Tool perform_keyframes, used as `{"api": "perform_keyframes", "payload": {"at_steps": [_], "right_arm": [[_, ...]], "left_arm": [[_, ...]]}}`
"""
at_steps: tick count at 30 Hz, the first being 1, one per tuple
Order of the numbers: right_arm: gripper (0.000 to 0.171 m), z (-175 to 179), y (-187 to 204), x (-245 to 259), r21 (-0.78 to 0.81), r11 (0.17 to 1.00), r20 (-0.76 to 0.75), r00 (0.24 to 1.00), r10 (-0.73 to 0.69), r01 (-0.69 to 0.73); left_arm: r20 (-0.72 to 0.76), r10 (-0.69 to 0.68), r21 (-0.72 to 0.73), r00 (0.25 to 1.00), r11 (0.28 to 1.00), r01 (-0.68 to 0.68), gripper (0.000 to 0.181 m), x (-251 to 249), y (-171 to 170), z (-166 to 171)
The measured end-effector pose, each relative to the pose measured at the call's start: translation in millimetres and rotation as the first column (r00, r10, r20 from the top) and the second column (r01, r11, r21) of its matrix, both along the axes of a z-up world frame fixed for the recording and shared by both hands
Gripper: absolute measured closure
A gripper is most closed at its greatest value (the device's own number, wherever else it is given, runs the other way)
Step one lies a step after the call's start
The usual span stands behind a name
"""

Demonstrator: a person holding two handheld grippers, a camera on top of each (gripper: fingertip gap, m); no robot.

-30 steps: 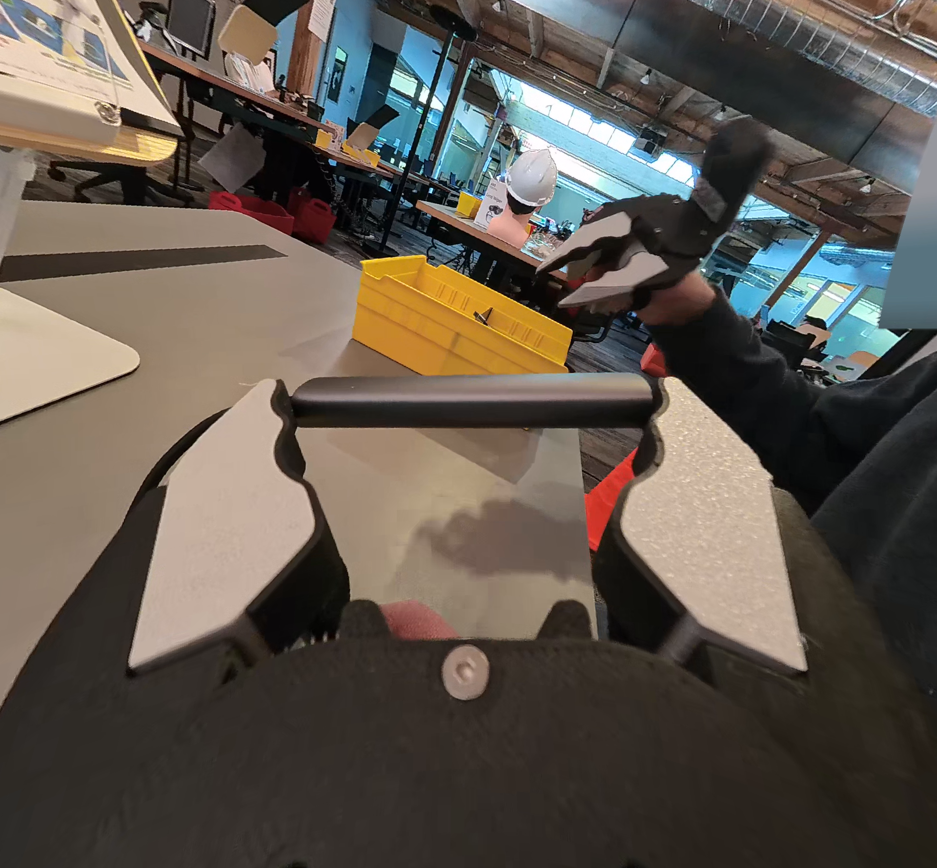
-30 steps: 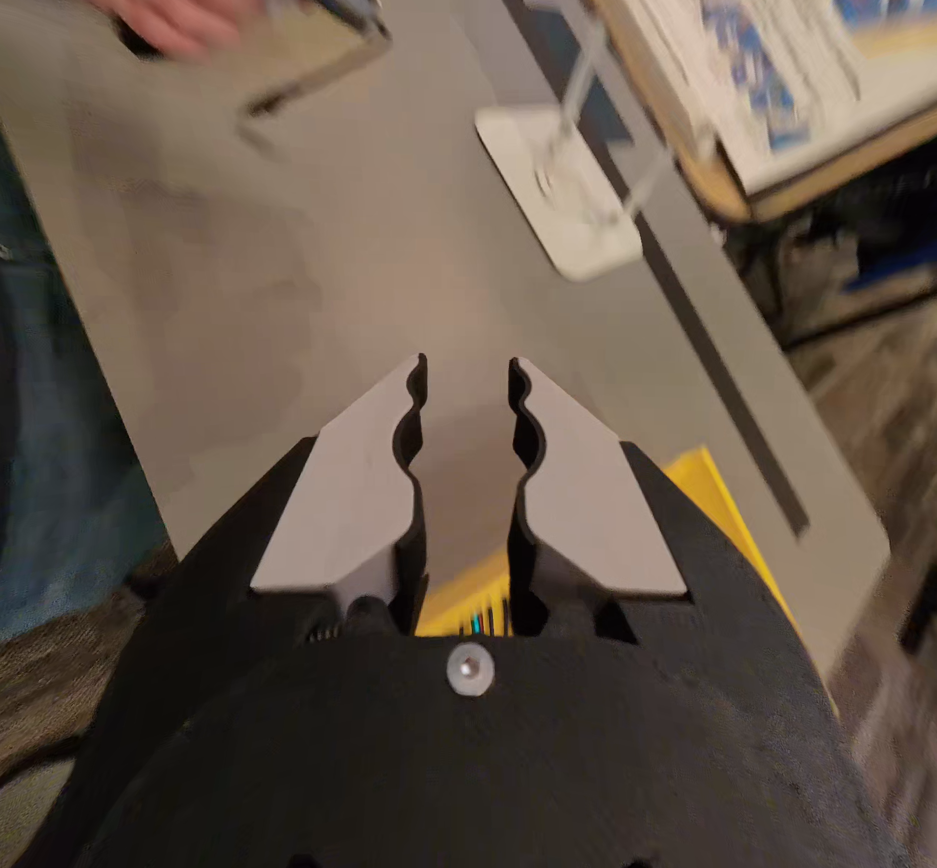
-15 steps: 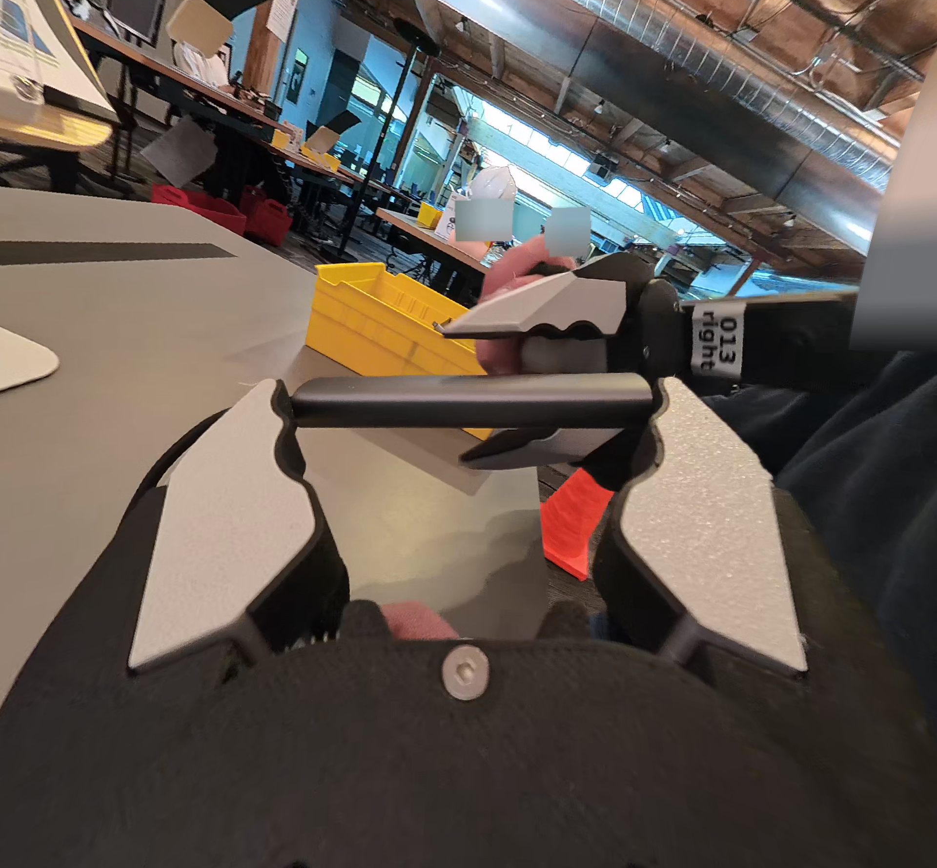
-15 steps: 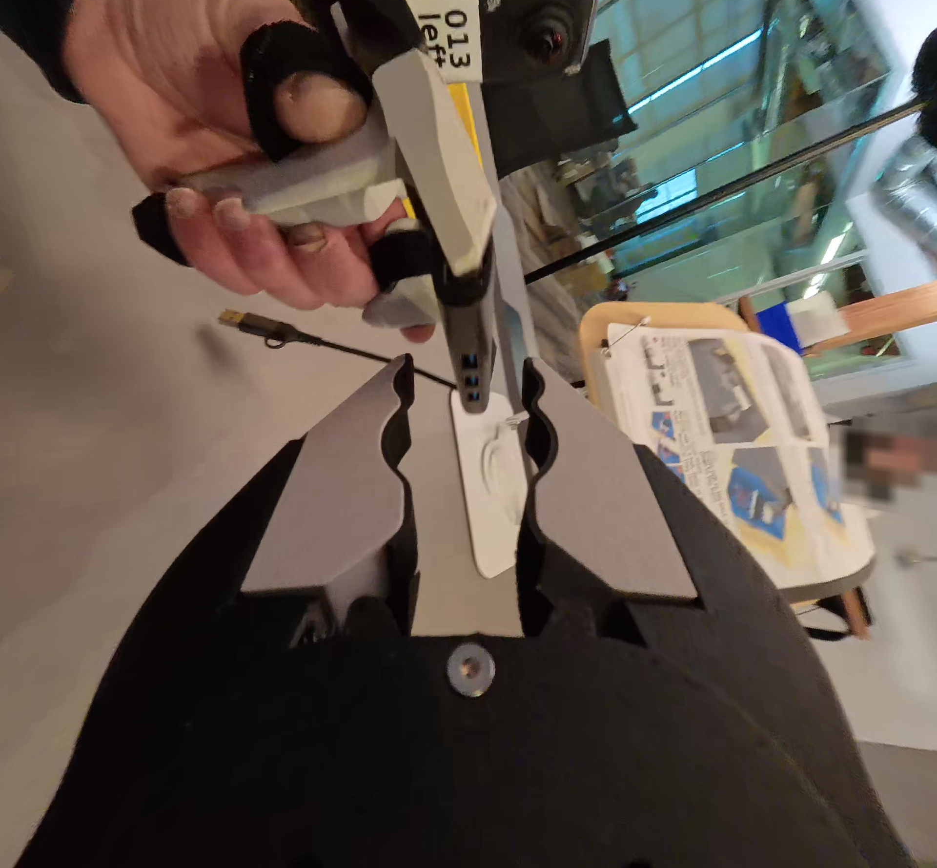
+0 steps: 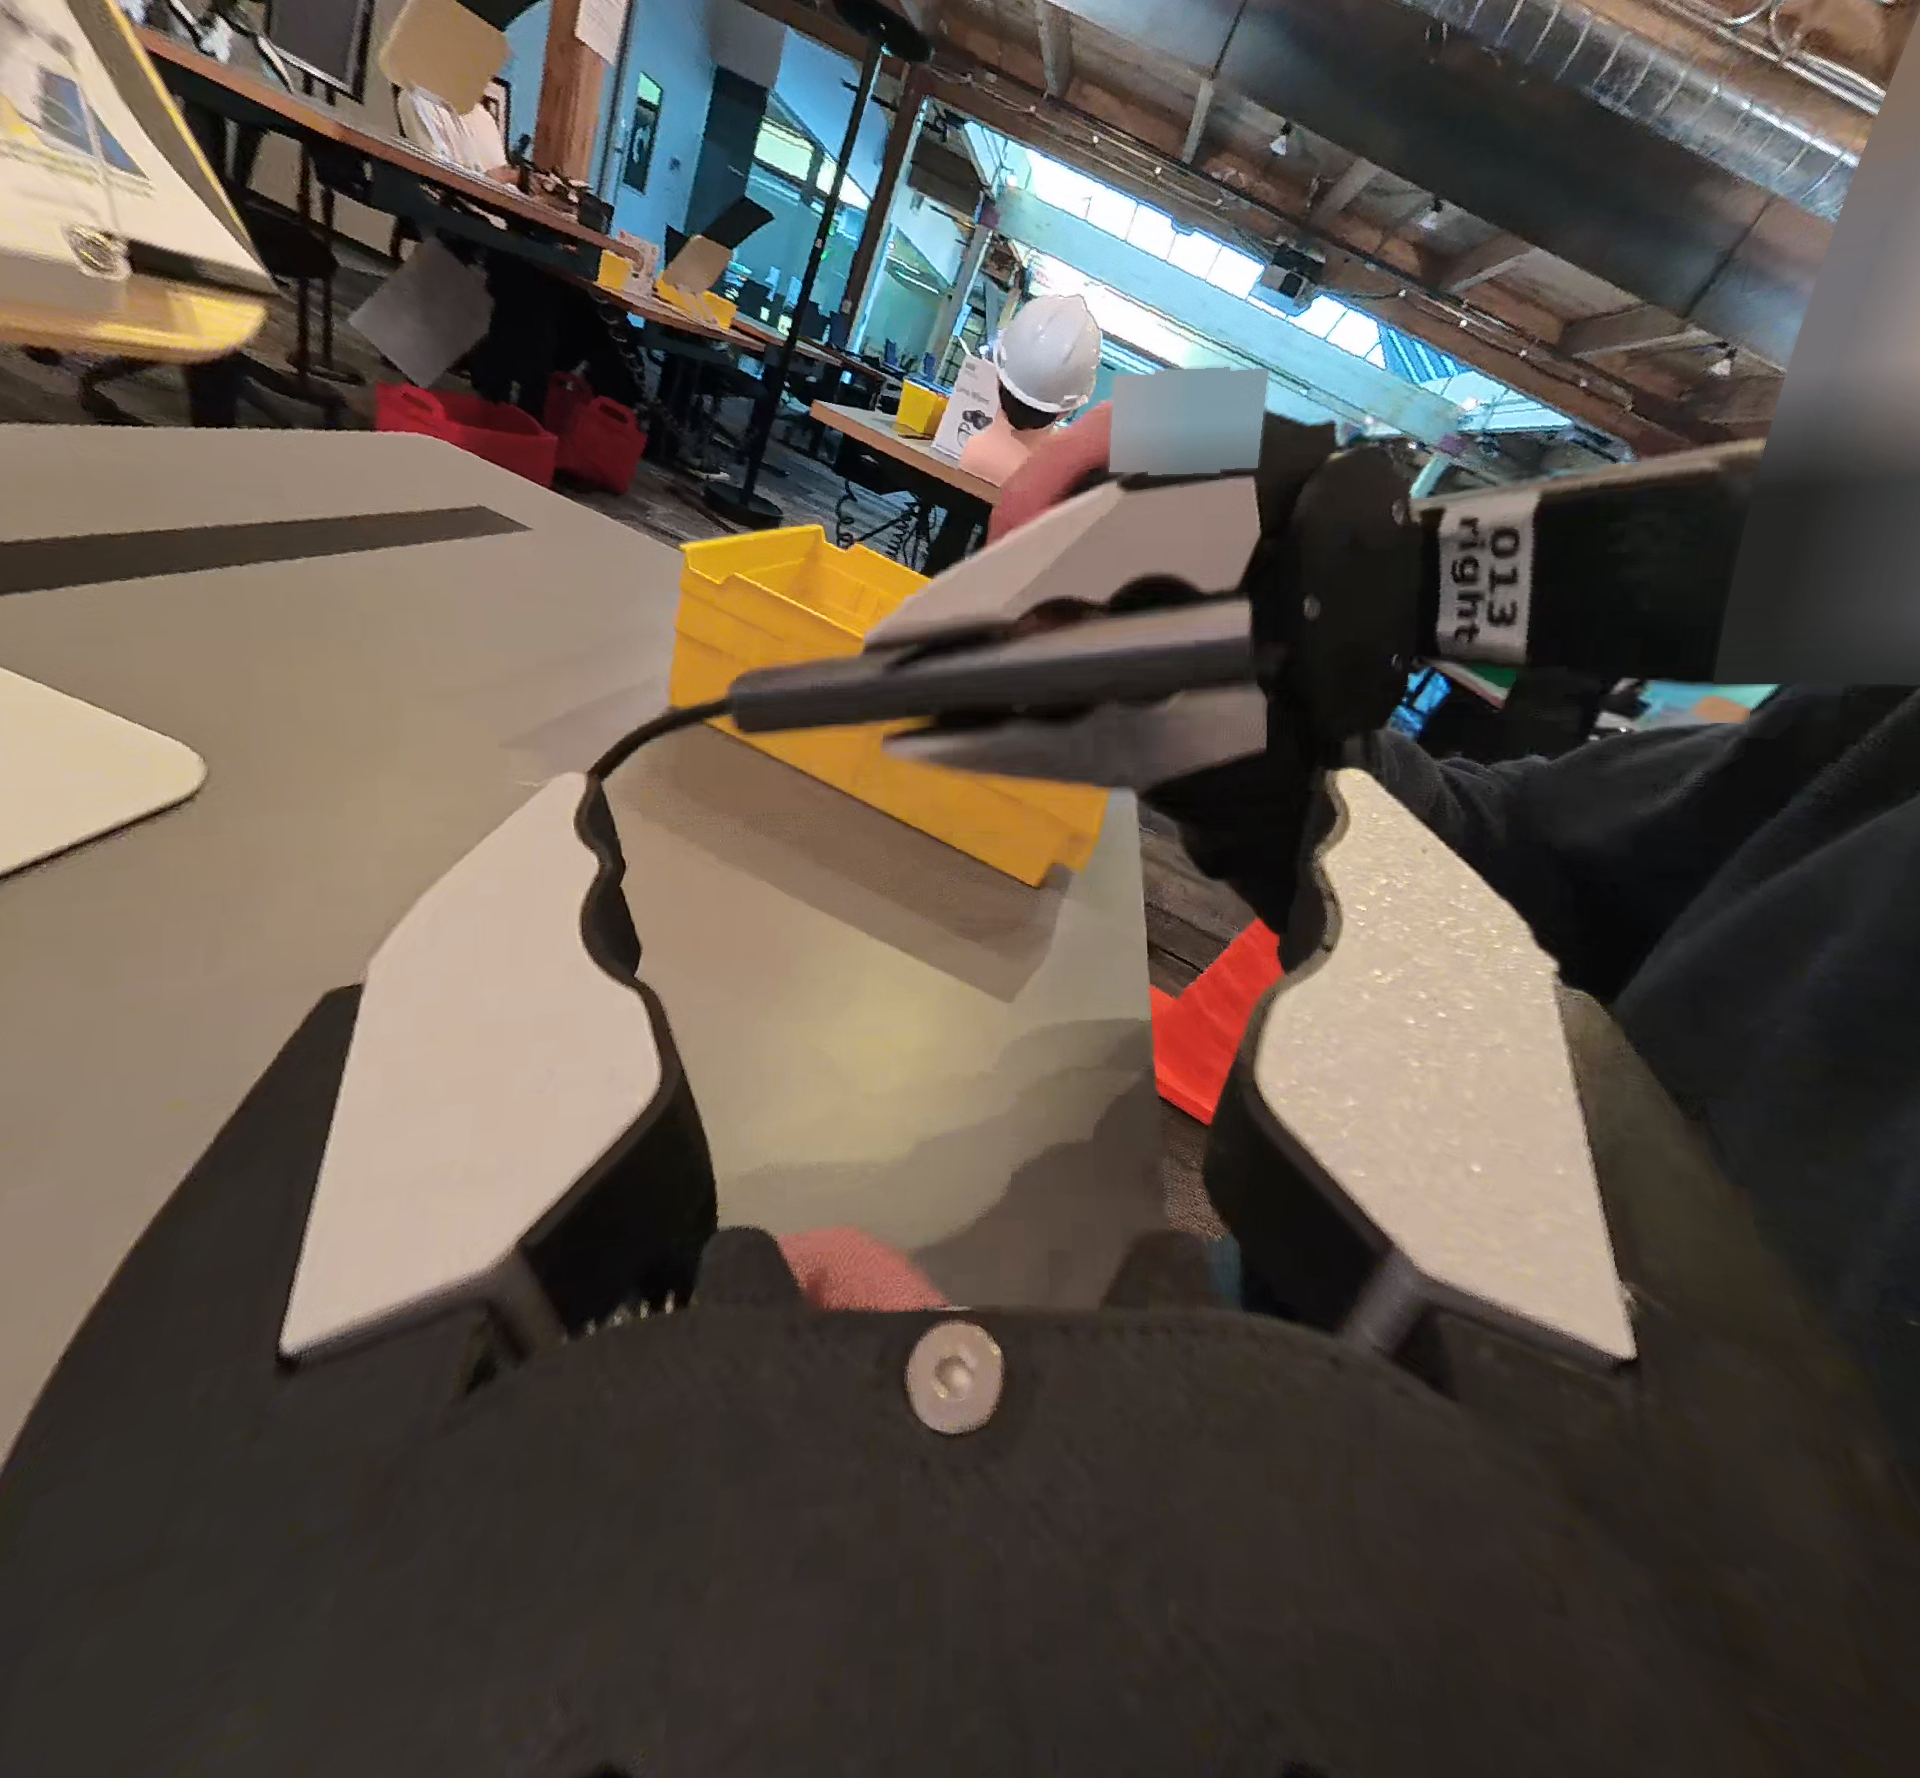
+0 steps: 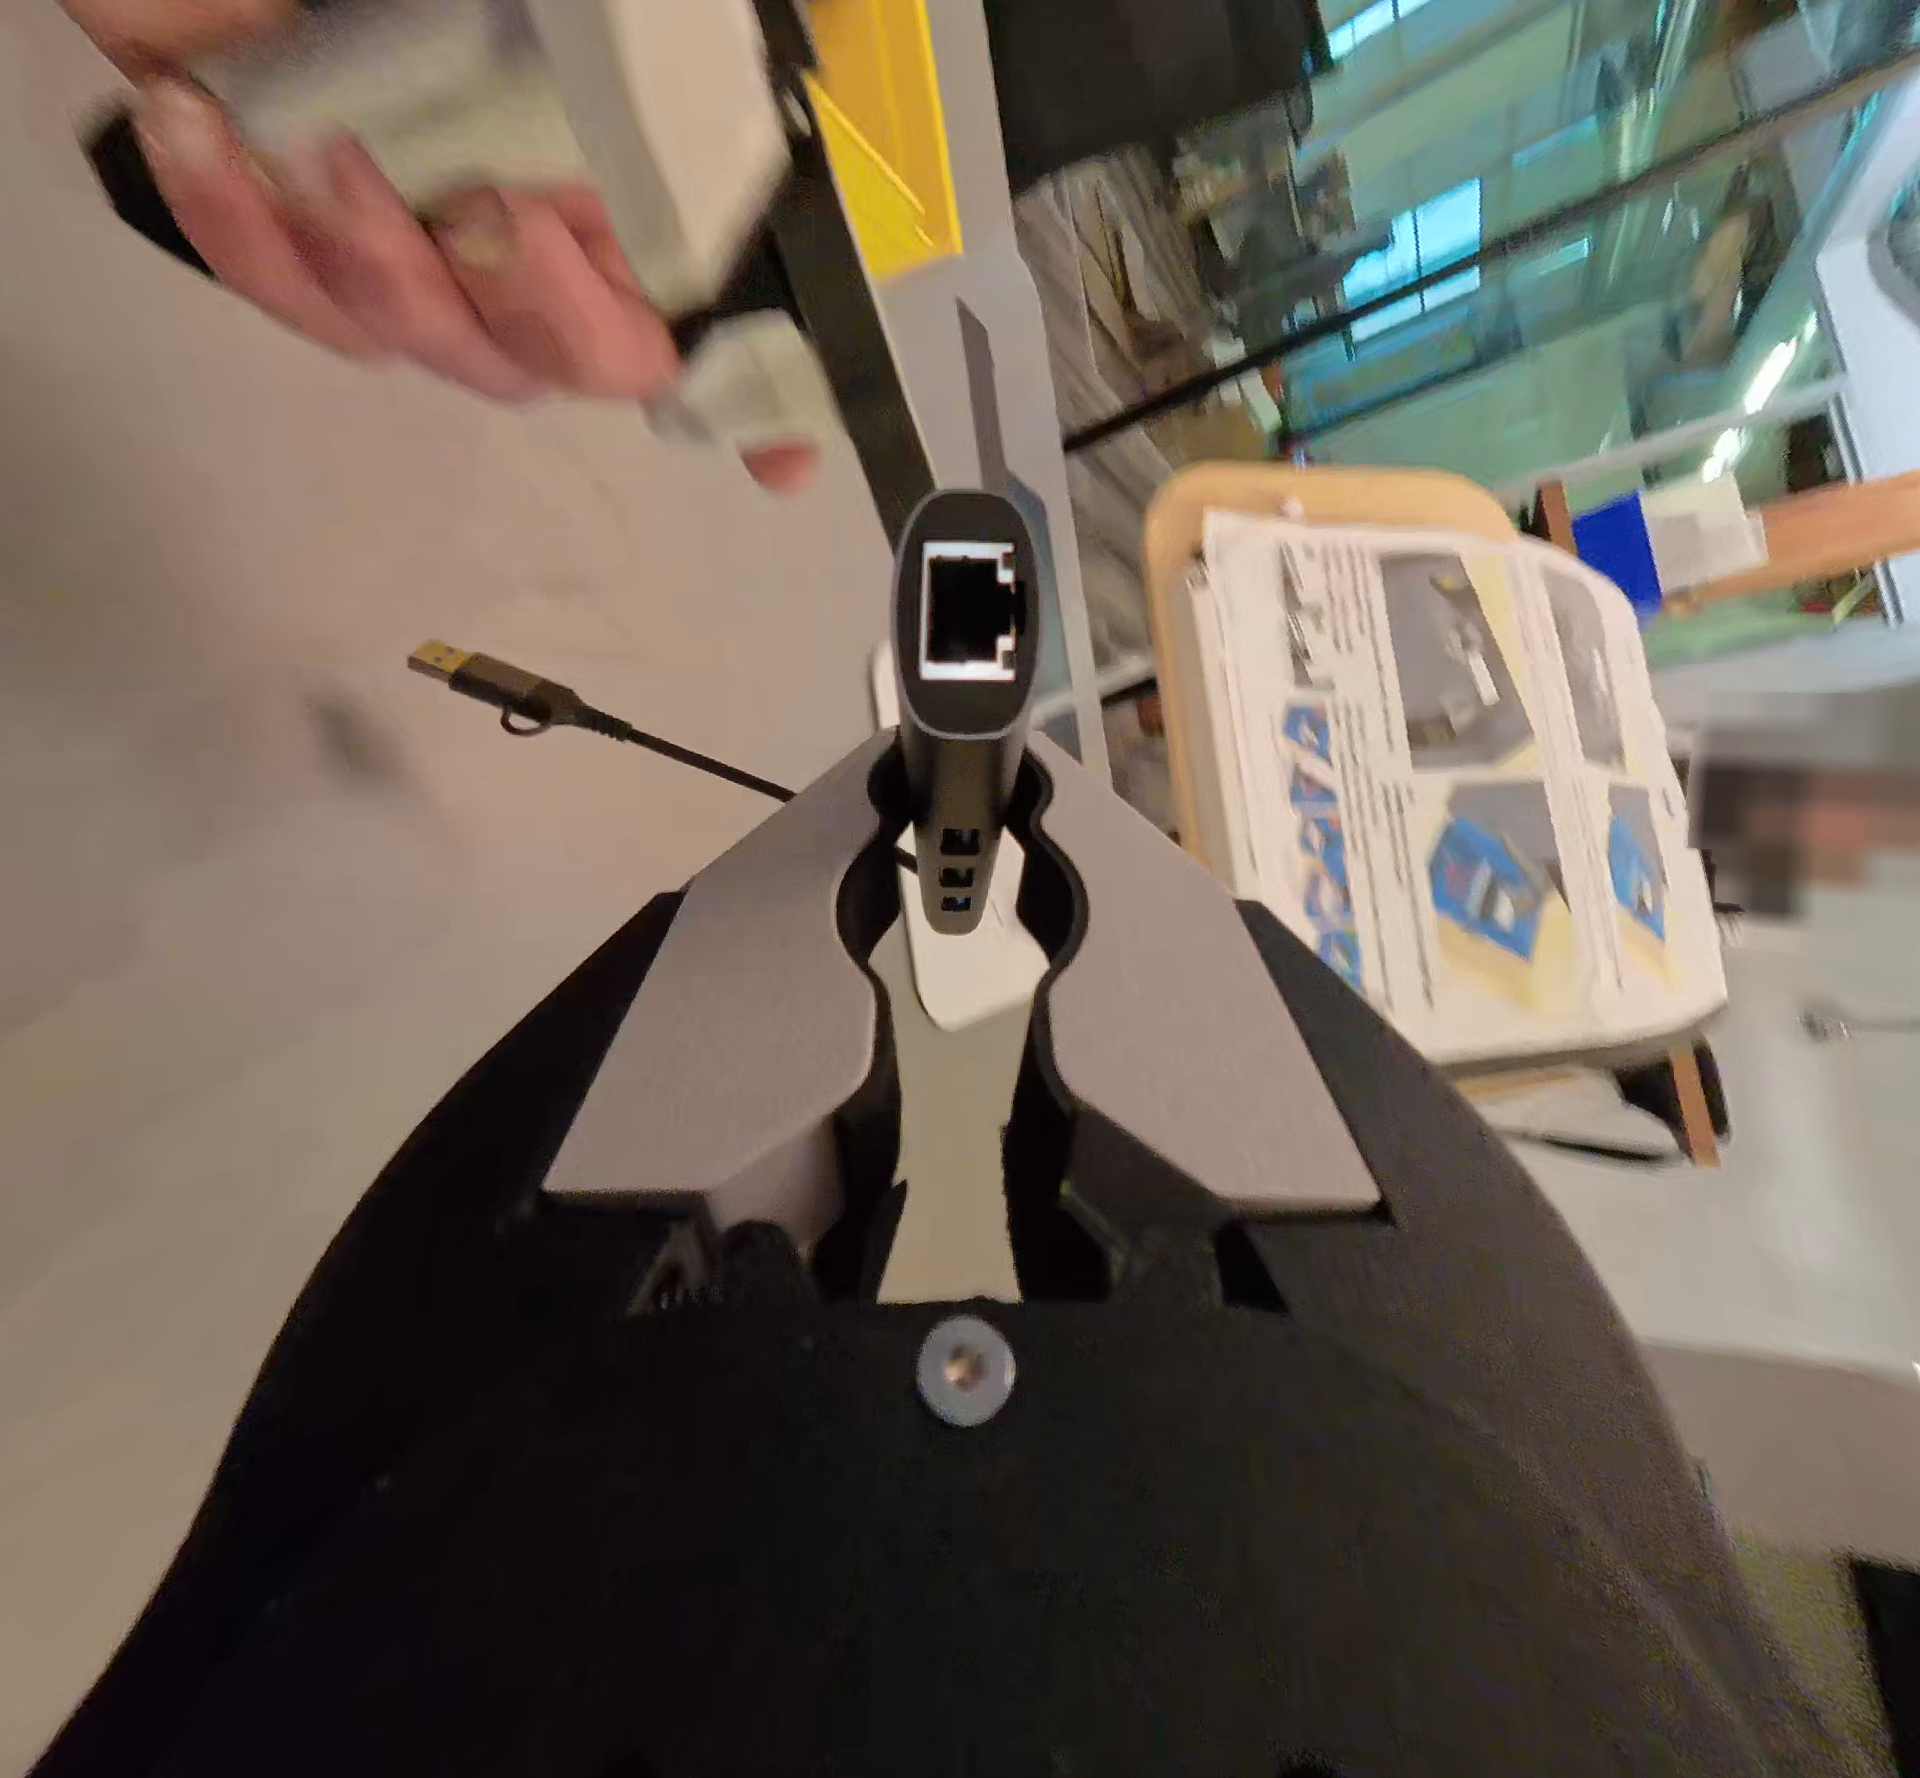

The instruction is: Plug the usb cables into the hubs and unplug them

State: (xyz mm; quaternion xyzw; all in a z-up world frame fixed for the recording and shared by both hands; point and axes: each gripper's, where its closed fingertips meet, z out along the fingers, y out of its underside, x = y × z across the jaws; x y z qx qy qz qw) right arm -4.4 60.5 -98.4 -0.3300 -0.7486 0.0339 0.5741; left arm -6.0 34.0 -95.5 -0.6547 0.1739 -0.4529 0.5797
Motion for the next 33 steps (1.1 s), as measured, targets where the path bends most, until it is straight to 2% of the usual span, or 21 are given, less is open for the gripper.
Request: {"api": "perform_keyframes", "payload": {"at_steps": [6,9,13,19,27,33], "right_arm": [[0.156,55.5,100.0,91.2,0.003,0.95,0.001,0.95,-0.313,0.313],[0.156,80.4,156.2,155.5,0.02,0.869,-0.012,0.87,-0.494,0.494],[0.156,81.4,212.4,238.6,0.028,0.731,-0.005,0.731,-0.682,0.682],[0.156,22.3,252.8,301.1,-0.011,0.608,0.098,0.606,-0.789,0.794],[0.156,-61.5,269.5,317.3,-0.01,0.56,0.317,0.534,-0.784,0.828],[0.156,-117.9,279.7,332.9,0.018,0.536,0.554,0.438,-0.708,0.844]], "left_arm": [[0.009,0.031,-0.001,0.999,1.0,-0.031,0.075,-13.2,4.1,-0.2],[0.01,0.036,-0.017,0.999,0.999,-0.035,0.077,-13.9,6.0,-6.1],[0.016,0.043,-0.032,0.999,0.999,-0.043,0.079,-16.4,8.2,-10.9],[0.029,0.06,-0.05,0.998,0.997,-0.058,0.082,-22.0,11.4,-16.4],[0.016,0.06,-0.072,0.998,0.996,-0.058,0.083,-21.4,13.4,-27.2],[0.007,0.061,-0.084,0.998,0.995,-0.061,0.084,-22.6,14.5,-32.9]]}}
